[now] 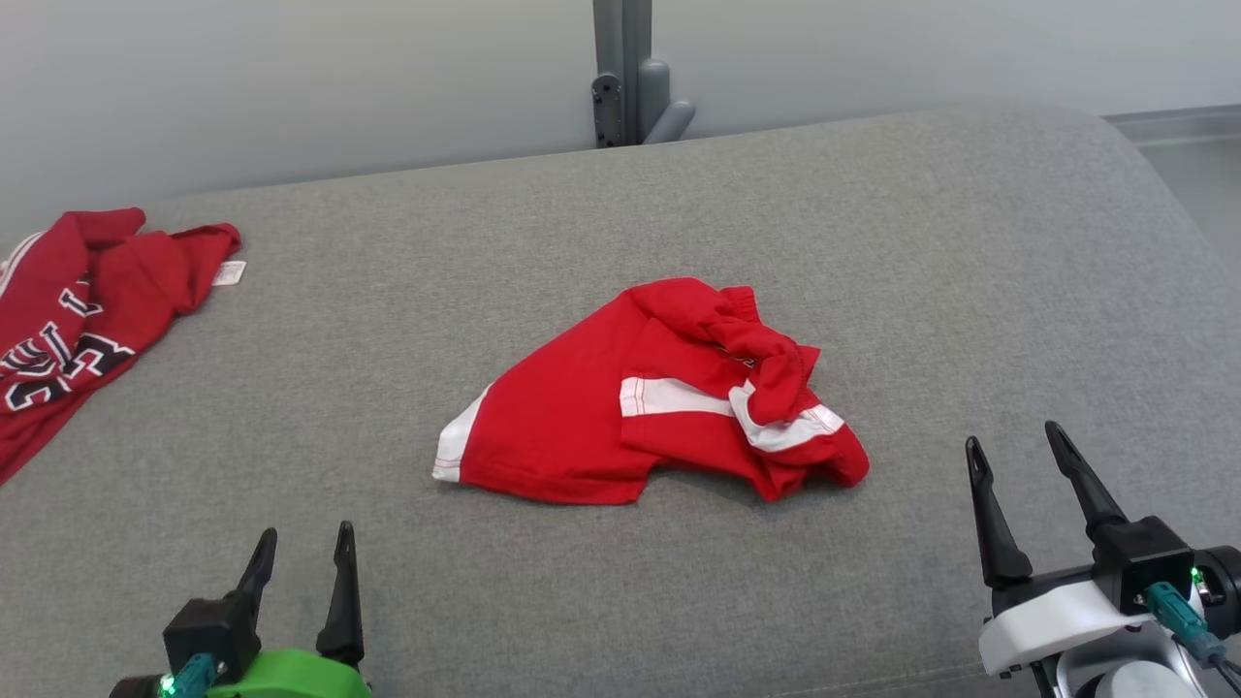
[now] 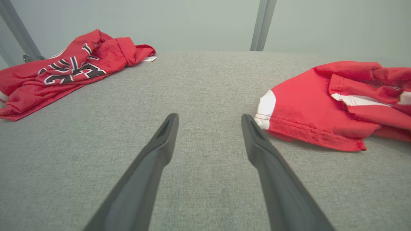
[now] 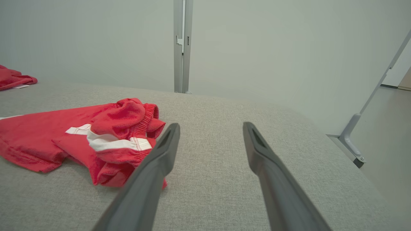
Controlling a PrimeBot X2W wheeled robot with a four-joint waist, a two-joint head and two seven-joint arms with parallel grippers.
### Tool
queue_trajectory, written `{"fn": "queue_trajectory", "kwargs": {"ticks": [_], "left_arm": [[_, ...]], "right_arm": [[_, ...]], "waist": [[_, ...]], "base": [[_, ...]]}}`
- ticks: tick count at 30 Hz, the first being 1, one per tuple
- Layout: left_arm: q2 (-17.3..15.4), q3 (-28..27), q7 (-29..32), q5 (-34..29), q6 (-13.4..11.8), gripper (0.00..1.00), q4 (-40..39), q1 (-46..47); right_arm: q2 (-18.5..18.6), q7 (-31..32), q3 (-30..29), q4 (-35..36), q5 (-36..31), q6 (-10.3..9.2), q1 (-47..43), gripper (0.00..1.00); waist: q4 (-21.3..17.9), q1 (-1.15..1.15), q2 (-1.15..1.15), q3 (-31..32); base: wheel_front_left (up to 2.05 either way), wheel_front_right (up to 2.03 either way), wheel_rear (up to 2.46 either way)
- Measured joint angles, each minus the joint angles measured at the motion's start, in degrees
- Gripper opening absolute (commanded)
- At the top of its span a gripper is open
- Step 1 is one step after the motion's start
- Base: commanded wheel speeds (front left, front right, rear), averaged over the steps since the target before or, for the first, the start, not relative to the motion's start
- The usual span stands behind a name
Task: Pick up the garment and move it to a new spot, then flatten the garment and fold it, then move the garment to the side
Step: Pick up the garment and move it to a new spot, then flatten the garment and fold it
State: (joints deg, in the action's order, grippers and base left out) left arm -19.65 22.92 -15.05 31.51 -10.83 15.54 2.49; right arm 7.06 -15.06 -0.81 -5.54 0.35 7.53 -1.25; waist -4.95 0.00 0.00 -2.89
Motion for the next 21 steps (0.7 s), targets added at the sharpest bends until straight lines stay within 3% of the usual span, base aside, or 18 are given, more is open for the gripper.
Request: {"fn": "queue_trajectory", "kwargs": {"ticks": [10,16,21], "left_arm": [[6.48,-14.35,0.00,-7.32,12.01,1.00,-0.85,-7.31],[9.24,-19.24,0.00,-11.98,15.47,1.00,0.11,-7.89],[10.39,-21.19,0.00,-14.35,16.84,1.00,0.52,-8.05]], "right_arm": [[-1.21,0.00,-0.63,-1.51,0.02,0.00,-1.49,1.00],[-1.55,0.00,-0.40,-1.85,0.02,0.00,-1.49,1.00],[-1.88,0.00,-0.22,-1.97,0.02,0.00,-1.49,1.00]], "waist": [[3.08,0.00,0.00,2.16],[3.04,0.00,0.00,2.01],[2.83,0.00,0.00,2.13]], "base": [[0.00,0.00,0.00],[0.00,0.00,0.00],[0.00,0.00,0.00]]}}
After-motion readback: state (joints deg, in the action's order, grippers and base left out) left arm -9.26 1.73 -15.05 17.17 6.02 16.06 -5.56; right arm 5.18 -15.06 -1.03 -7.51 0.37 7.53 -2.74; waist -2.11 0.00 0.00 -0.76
